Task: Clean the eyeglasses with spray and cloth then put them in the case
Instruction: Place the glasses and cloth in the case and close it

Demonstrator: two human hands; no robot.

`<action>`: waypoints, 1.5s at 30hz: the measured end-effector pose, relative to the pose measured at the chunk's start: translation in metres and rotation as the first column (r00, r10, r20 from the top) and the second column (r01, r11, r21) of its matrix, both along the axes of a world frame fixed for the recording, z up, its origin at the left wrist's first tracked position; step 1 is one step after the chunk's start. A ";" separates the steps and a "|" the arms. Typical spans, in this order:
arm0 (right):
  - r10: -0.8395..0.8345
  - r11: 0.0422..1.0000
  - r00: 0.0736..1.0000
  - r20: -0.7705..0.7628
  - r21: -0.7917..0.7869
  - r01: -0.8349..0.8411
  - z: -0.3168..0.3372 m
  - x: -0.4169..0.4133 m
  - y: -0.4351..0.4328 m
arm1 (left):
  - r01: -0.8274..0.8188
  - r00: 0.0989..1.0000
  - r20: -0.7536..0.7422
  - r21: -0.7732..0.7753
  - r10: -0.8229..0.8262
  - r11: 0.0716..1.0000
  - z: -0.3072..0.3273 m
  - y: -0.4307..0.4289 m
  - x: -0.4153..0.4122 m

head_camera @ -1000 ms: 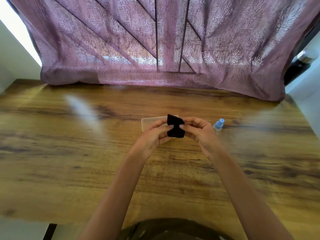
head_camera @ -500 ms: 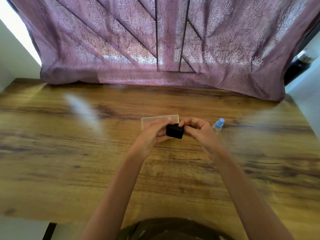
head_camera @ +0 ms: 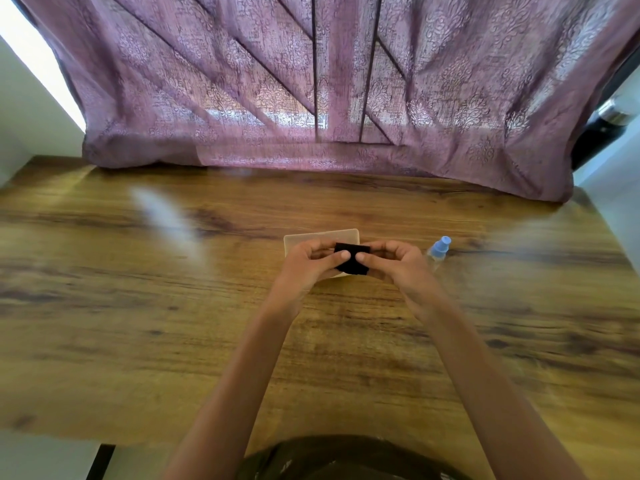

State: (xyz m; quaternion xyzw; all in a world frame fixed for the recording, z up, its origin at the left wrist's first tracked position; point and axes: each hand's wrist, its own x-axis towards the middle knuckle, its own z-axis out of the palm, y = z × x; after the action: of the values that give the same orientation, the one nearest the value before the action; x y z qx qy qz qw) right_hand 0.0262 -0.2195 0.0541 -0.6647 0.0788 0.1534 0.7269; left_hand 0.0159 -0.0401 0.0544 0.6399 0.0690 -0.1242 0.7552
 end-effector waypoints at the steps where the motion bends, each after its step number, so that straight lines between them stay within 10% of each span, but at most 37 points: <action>1: 0.003 1.000 1.000 -0.004 0.009 -0.003 0.001 0.000 0.000 | -0.013 1.000 -0.004 0.000 0.013 1.000 -0.001 0.000 0.000; 16: -0.037 0.999 0.998 -0.047 0.004 0.037 0.000 0.002 0.005 | -0.158 0.987 0.033 0.069 0.156 0.985 -0.019 0.007 0.004; 21: -0.136 0.989 0.990 -0.035 -0.064 0.134 0.000 0.004 0.001 | -0.477 0.874 0.252 0.278 0.416 0.834 -0.035 0.025 0.012; 27: -0.143 0.984 0.990 -0.010 -0.105 0.141 0.001 0.004 0.000 | -0.491 0.863 0.182 0.517 0.470 0.701 -0.059 0.043 0.026; 45: -0.004 0.954 1.000 0.003 -0.298 0.005 -0.015 0.010 0.009 | -0.394 0.918 0.228 0.445 0.324 0.804 -0.072 0.035 0.030</action>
State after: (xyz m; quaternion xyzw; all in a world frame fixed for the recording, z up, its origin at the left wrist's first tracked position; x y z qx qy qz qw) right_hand 0.0359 -0.2103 0.0394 -0.7668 0.1016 0.1372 0.6188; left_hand 0.0462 -0.0046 -0.0178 0.7898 0.1641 0.0879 0.5845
